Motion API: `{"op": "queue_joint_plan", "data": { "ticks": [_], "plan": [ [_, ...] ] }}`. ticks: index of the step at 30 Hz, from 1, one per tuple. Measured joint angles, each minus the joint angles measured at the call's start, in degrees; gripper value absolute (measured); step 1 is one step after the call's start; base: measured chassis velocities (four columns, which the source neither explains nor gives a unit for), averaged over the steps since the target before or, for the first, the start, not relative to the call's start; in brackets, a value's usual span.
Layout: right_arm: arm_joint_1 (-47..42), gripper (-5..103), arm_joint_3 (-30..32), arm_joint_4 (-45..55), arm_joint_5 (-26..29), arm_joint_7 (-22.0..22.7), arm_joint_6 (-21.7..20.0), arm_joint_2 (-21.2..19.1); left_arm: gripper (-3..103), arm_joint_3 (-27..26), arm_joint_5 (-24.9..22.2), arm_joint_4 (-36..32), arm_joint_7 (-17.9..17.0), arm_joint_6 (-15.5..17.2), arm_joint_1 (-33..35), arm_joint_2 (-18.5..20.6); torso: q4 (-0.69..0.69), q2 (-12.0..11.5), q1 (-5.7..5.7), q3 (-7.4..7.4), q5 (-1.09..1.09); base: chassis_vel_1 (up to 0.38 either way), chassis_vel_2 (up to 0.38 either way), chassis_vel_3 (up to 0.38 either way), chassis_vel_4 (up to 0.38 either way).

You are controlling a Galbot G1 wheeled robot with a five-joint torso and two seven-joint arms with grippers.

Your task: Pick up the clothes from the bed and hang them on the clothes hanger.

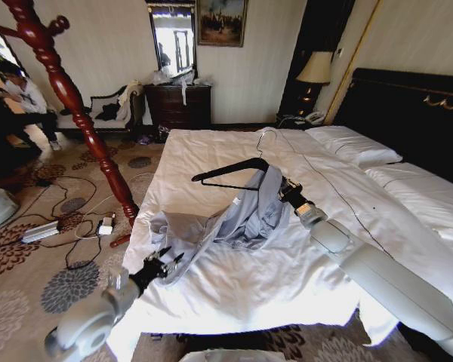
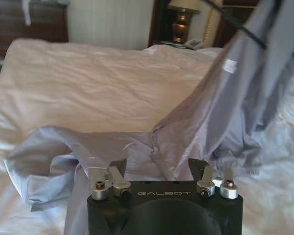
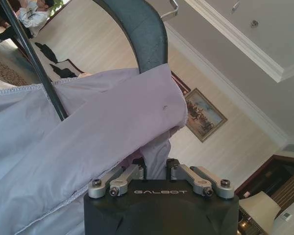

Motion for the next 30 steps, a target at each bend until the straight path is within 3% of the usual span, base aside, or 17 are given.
{"op": "queue_joint_plan", "data": {
  "ticks": [1,3,5,7,10,14,20,24,30],
  "plan": [
    [0.0,18,0.1,0.0,0.0,0.0,0.0,-0.1,76,1.6,-2.1,1.2,-0.7,0.2,-2.2,-0.4,0.0,0.0,0.0,0.0,0.0,0.0,0.0,0.0,0.0],
    [0.0,18,0.2,0.1,0.0,0.0,0.0,-0.3,86,6.5,-7.5,4.3,-2.6,0.7,-8.4,-1.4,0.02,0.0,0.0,0.0,0.0,0.0,0.0,0.0,0.0],
    [0.6,18,-0.2,0.1,0.1,0.1,0.0,-0.4,97,11.5,-12.3,7.4,-3.6,1.1,-15.1,-2.6,-0.04,0.0,0.0,0.0,-0.03,0.0,0.0,0.0,0.0],
    [1.4,18,-1.1,-0.1,0.2,0.1,0.0,-0.1,98,12.9,-14.1,8.5,-3.9,1.2,-17.1,-3.2,-0.07,0.0,0.01,0.0,-0.02,0.0,0.0,0.0,0.0],
    [3.6,18,-3.7,-0.5,0.7,0.0,0.0,0.8,100,15.6,-17.8,11.2,-4.3,1.9,-20.1,-4.7,0.07,0.0,0.01,0.01,0.02,0.0,0.0,0.0,0.0],
    [3.7,18,-4.7,-0.7,0.7,-0.1,0.0,0.7,100,18.1,-20.2,14.6,-3.4,2.1,-23.1,-6.2,0.0,0.0,0.01,0.0,-0.02,0.0,0.0,0.0,0.0],
    [4.4,18,-4.9,-1.0,1.5,-0.2,0.1,0.1,100,22.0,-23.5,20.3,3.5,1.2,-29.2,-10.0,0.01,0.0,0.01,0.0,-0.02,0.0,0.0,0.0,0.0],
    [5.1,18,-5.0,-1.0,2.0,-0.2,0.1,-0.2,100,24.3,-24.2,22.8,6.0,0.5,-32.5,-12.2,0.0,0.0,0.0,0.0,0.01,0.0,0.0,0.0,0.0],
    [5.1,18,-4.9,-0.6,2.5,-0.1,0.0,-1.0,99,26.2,-24.8,26.7,6.0,0.1,-36.4,-16.9,0.01,0.0,0.0,0.0,-0.01,0.0,0.0,0.0,0.0]
  ]
}}
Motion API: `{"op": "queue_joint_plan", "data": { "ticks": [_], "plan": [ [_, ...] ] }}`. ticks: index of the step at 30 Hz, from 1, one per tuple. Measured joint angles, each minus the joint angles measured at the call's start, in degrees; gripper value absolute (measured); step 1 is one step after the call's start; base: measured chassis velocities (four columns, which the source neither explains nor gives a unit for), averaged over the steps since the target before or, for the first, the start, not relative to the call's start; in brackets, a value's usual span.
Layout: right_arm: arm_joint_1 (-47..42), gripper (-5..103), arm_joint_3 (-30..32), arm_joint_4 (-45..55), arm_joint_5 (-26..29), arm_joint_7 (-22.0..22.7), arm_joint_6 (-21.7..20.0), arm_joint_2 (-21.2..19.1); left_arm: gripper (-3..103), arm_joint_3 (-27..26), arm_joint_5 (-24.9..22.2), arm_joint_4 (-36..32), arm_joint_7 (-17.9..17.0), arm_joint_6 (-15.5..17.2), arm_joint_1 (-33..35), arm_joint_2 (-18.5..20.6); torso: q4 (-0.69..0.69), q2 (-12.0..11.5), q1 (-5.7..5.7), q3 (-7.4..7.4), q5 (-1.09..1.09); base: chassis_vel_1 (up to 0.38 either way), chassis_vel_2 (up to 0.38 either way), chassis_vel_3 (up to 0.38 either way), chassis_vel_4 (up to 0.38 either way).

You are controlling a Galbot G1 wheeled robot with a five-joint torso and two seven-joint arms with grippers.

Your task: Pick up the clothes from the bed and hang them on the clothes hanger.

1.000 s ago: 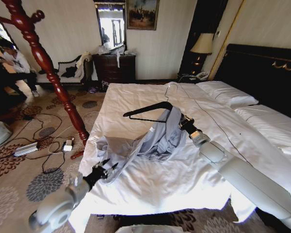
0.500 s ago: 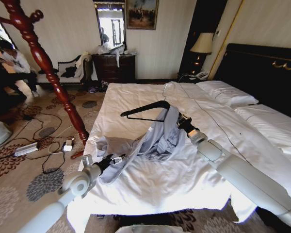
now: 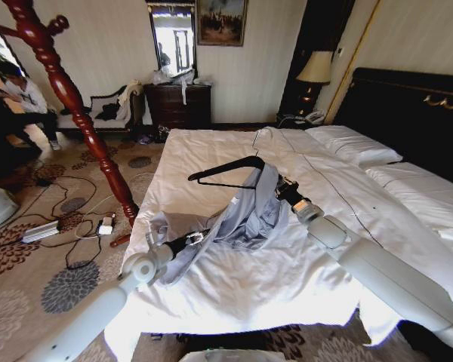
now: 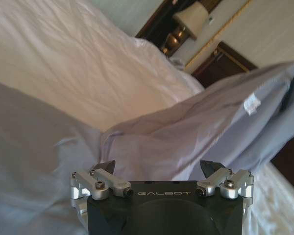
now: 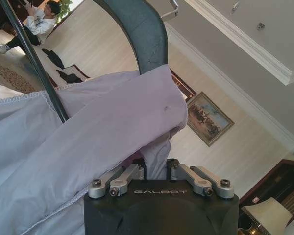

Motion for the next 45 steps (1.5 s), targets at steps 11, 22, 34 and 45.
{"op": "queue_joint_plan", "data": {
  "ticks": [11,22,34,45],
  "plan": [
    [-0.7,18,0.8,0.3,0.5,0.1,0.0,-1.3,95,0.0,1.4,3.9,-1.1,0.5,2.7,-2.8,0.01,0.0,-0.01,-0.01,0.0,0.0,0.0,0.0,0.0],
    [-0.7,18,0.4,0.4,0.6,0.1,-0.1,-1.4,82,-0.2,1.9,6.4,-1.5,0.8,2.8,-4.6,0.0,0.0,-0.01,-0.01,0.01,0.0,0.0,0.0,0.0],
    [-1.4,18,1.1,1.0,1.0,0.2,-0.1,-2.5,54,1.1,2.1,10.9,-1.4,0.7,-0.4,-7.6,-0.01,0.0,-0.01,-0.01,0.01,0.0,0.0,0.0,0.0],
    [-1.5,18,1.5,1.2,1.7,0.5,-0.3,-2.7,14,1.7,3.6,11.6,-0.8,0.7,-0.6,-7.9,0.0,0.0,-0.01,-0.01,0.01,0.0,0.0,0.0,0.0]
  ]
}}
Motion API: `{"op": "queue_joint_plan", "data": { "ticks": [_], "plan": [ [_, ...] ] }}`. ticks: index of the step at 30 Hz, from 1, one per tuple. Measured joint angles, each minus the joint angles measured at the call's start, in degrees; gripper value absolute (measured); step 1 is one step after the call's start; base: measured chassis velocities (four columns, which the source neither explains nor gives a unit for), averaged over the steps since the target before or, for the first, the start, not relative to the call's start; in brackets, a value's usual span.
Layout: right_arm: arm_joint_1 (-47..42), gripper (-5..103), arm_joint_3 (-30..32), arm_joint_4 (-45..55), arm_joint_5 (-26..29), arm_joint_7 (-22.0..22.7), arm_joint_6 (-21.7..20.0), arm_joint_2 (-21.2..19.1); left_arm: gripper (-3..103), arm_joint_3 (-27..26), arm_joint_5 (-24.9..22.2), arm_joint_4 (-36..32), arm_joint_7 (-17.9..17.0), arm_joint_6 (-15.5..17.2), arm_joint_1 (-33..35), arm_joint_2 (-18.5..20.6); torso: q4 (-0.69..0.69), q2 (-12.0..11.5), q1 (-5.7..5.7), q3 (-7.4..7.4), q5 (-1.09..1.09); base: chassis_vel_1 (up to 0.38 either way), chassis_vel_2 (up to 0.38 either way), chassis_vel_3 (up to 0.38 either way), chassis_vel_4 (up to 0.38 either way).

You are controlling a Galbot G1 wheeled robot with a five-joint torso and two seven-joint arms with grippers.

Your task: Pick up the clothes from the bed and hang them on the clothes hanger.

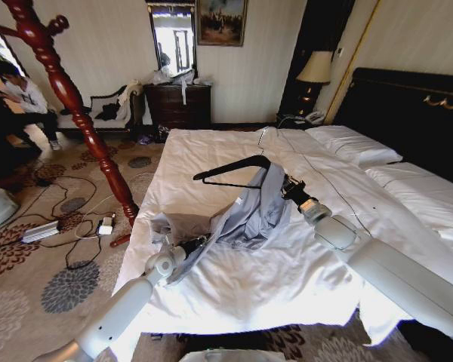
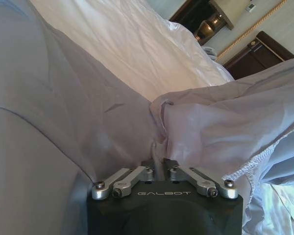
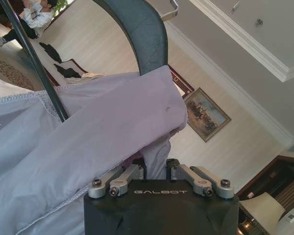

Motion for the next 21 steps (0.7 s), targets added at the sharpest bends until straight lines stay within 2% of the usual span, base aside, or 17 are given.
{"op": "queue_joint_plan", "data": {
  "ticks": [2,5,13,21],
  "plan": [
    [-0.2,18,0.2,0.0,0.0,0.0,0.0,0.0,3,0.1,0.4,0.0,0.1,0.0,0.1,0.0,0.0,0.0,0.0,0.0,0.0,0.0,0.0,0.0,0.0],
    [-0.4,18,0.3,0.0,0.0,0.1,0.0,0.0,0,0.1,0.7,-0.2,0.1,0.0,0.3,0.0,0.0,0.0,0.0,0.0,0.0,0.0,0.0,0.0,0.0],
    [-0.7,18,0.7,0.1,0.0,0.4,-0.1,0.0,0,-0.7,1.2,-2.2,-0.1,-0.2,1.1,1.0,0.0,0.0,0.0,0.0,0.0,0.0,0.0,0.0,0.0],
    [-0.8,18,0.9,0.1,0.4,0.6,-0.4,0.7,0,-4.6,2.4,-9.1,-0.3,-0.4,4.2,5.8,0.0,0.0,0.0,0.0,-0.01,0.0,0.0,0.0,0.0]
  ]
}}
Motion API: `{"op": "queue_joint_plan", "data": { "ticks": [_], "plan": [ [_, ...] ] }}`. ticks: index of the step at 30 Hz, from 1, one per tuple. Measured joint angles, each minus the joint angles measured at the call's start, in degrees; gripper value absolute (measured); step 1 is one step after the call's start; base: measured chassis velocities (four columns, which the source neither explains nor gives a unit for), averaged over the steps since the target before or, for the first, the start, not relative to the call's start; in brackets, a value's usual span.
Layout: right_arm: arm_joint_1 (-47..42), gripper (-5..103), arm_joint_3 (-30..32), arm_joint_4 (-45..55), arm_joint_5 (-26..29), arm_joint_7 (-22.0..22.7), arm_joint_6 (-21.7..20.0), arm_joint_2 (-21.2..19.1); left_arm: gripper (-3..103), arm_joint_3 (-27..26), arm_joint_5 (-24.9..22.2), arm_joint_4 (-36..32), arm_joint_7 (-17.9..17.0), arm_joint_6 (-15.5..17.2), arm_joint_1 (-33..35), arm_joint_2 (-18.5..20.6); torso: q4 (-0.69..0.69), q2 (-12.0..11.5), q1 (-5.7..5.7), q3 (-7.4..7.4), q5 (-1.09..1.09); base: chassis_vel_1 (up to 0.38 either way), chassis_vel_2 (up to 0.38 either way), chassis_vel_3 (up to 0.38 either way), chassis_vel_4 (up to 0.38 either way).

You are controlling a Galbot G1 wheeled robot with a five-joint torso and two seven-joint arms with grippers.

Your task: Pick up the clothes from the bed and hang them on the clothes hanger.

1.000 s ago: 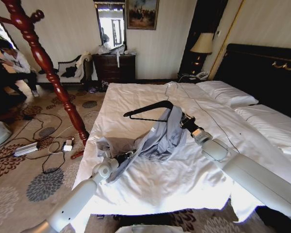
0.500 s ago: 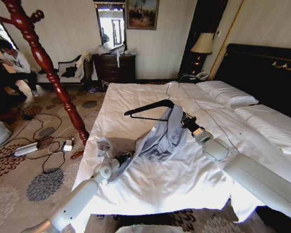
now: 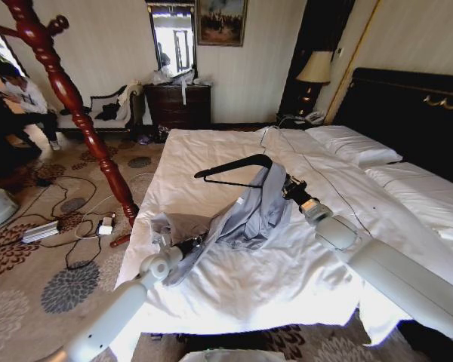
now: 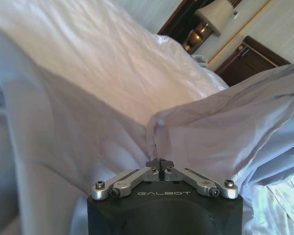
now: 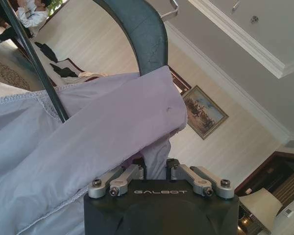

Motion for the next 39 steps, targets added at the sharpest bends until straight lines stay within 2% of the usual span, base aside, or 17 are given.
{"op": "queue_joint_plan", "data": {
  "ticks": [3,7,8,12,18,27,37,39],
  "plan": [
    [-0.1,18,0.2,0.1,0.2,0.0,0.0,0.0,0,-2.1,-0.2,-2.1,0.0,-0.1,0.8,2.0,0.0,0.0,0.0,0.0,0.01,0.0,0.0,0.0,0.0],
    [-0.9,18,1.4,0.5,0.3,-0.1,0.2,-0.2,0,-6.0,-2.3,-5.5,-0.2,-0.4,0.8,7.0,0.0,0.0,0.0,0.0,0.0,0.0,0.0,0.0,0.0],
    [-0.9,18,1.4,0.5,0.3,-0.1,0.2,-0.2,0,-6.0,-2.3,-5.5,-0.2,-0.4,0.8,7.0,0.0,0.0,0.0,0.0,0.0,0.0,0.0,0.0,0.0],
    [-1.8,18,1.7,0.9,-1.6,-0.6,1.2,-0.8,0,-8.1,-5.8,-8.5,-1.8,-0.5,-2.1,11.4,0.0,0.0,0.0,0.0,0.0,0.0,0.0,0.0,0.0],
    [-2.1,18,1.1,0.9,-3.4,-1.2,1.9,-0.6,0,-8.2,-8.4,-10.4,-3.9,-0.5,-6.3,13.6,-0.01,0.0,0.0,0.0,0.01,0.0,0.0,0.0,0.0],
    [-1.3,18,-0.2,-0.5,-7.0,-2.9,2.8,-0.7,0,-10.6,-16.0,-16.0,-5.2,-0.1,-12.3,21.1,-0.01,0.0,0.01,0.0,0.0,0.0,0.0,0.0,0.0],
    [0.3,18,-4.1,-1.2,-8.0,-3.5,2.4,-0.5,0,-9.8,-18.0,-20.5,-7.4,0.6,-16.8,23.8,-0.01,0.0,0.01,0.0,0.01,0.0,0.0,0.0,0.0],
    [2.0,18,-6.1,-1.8,-8.1,-3.8,1.1,0.3,0,-8.9,-18.8,-23.8,-7.8,1.3,-18.0,25.3,0.01,0.0,0.0,0.0,0.02,0.0,0.0,0.0,0.0]
  ]
}}
